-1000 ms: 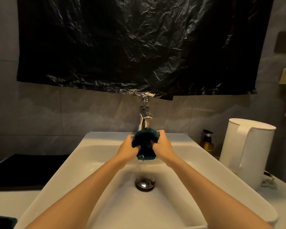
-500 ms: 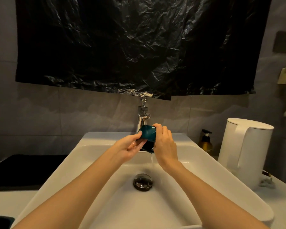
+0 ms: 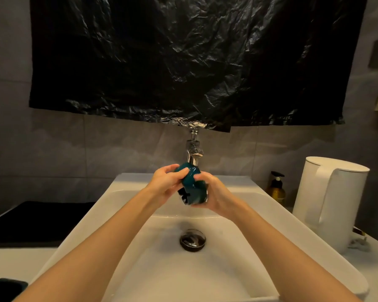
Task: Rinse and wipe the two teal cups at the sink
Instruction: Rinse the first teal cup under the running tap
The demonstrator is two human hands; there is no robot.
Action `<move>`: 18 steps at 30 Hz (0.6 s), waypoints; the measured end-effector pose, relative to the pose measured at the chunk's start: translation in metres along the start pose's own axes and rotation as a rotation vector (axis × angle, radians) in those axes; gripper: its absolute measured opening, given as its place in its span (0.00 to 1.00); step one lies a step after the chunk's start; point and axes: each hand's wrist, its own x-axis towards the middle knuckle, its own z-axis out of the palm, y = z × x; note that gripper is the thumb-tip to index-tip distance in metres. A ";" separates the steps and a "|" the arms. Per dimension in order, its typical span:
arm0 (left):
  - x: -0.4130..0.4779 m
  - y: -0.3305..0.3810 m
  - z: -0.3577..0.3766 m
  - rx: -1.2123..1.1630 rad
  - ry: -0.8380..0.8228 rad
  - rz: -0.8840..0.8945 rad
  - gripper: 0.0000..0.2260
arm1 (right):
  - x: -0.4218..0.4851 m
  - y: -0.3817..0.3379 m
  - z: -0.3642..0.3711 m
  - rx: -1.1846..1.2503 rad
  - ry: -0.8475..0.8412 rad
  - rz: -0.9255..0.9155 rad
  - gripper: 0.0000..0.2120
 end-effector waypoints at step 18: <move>-0.007 -0.034 0.022 0.211 -0.157 -0.037 0.13 | 0.011 0.015 0.005 0.121 0.269 0.272 0.26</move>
